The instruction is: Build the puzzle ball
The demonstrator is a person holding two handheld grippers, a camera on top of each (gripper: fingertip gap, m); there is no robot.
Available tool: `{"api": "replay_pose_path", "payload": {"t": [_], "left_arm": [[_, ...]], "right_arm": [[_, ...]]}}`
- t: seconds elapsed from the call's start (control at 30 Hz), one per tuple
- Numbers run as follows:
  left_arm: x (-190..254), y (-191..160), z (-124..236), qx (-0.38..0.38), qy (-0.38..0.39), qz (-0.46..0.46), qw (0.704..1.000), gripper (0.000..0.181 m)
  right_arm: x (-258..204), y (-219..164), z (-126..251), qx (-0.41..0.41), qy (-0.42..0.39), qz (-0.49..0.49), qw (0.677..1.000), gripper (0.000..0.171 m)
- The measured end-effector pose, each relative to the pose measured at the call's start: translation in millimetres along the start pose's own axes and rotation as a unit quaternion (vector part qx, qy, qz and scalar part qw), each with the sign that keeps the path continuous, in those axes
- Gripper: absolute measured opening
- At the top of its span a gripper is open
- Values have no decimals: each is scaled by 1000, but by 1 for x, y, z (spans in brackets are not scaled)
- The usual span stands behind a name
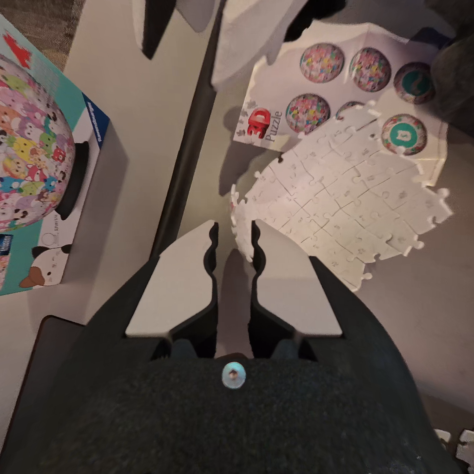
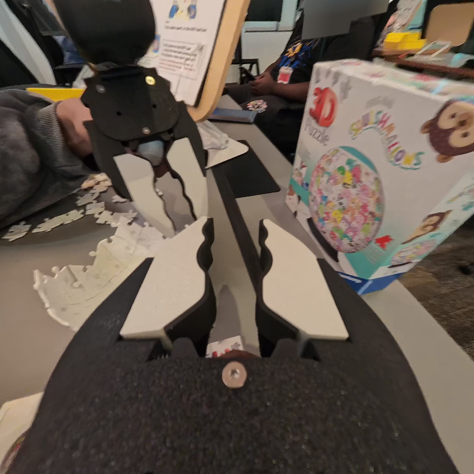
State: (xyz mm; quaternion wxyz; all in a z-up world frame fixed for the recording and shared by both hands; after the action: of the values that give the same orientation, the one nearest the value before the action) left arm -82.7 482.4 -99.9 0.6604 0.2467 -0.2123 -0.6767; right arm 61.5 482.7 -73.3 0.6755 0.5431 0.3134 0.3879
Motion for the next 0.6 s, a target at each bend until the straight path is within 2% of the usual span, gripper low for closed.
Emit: {"api": "replay_pose_path", "payload": {"t": [0.17,0.27,0.37,0.47,0.6], "left_arm": [[2,22,52,86,40,0,996,41],[7,42,94,166,67,4,984,51],[9,59,132,179,83,14,980,60],[21,75,171,192,94,31,976,63],[58,83,209,211,108,31,971,63]], "right_arm": [[9,31,20,10,-139,18,990,35],[-10,67,37,60,-200,12,978,41],[-42,99,52,80,-258,20,962,43],[-81,129,64,88,-264,26,960,46],[-129,140,72,20,-243,41,969,48]]}}
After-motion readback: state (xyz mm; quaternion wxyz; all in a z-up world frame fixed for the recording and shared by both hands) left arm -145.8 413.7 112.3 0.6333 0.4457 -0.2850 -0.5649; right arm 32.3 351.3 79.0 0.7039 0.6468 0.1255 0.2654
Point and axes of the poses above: each gripper's, where its closed fingertips meet, z back along the fingers, y out of its top, x = y × z across the jaws, the point moved 6 cm from there along z, back along the fingers, and after that the axes turned 1 degree about x, right-handed, at the moved point
